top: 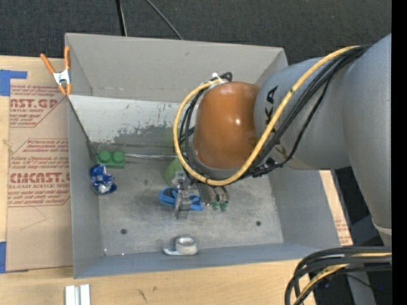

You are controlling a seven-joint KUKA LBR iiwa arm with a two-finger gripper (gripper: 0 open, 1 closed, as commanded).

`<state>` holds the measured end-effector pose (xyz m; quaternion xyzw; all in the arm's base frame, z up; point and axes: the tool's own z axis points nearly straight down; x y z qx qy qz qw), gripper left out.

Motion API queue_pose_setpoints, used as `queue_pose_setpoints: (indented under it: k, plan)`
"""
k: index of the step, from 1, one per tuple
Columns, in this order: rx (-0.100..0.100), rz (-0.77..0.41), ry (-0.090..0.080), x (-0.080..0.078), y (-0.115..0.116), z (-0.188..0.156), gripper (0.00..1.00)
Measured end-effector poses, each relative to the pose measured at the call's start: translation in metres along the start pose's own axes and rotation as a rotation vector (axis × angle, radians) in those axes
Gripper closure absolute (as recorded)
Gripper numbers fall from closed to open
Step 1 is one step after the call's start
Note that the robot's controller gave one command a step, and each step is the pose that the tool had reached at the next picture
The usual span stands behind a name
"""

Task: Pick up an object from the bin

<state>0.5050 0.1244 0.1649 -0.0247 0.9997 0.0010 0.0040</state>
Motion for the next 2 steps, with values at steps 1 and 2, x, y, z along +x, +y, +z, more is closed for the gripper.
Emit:
queue_pose_setpoints:
  k: [1, 2]
  plan:
    - [0.0, -0.054, 0.015, 0.016, 0.05, 0.1, 1.0]
    - [-0.001, -0.133, -0.002, 0.003, 0.059, -0.051, 1.0]
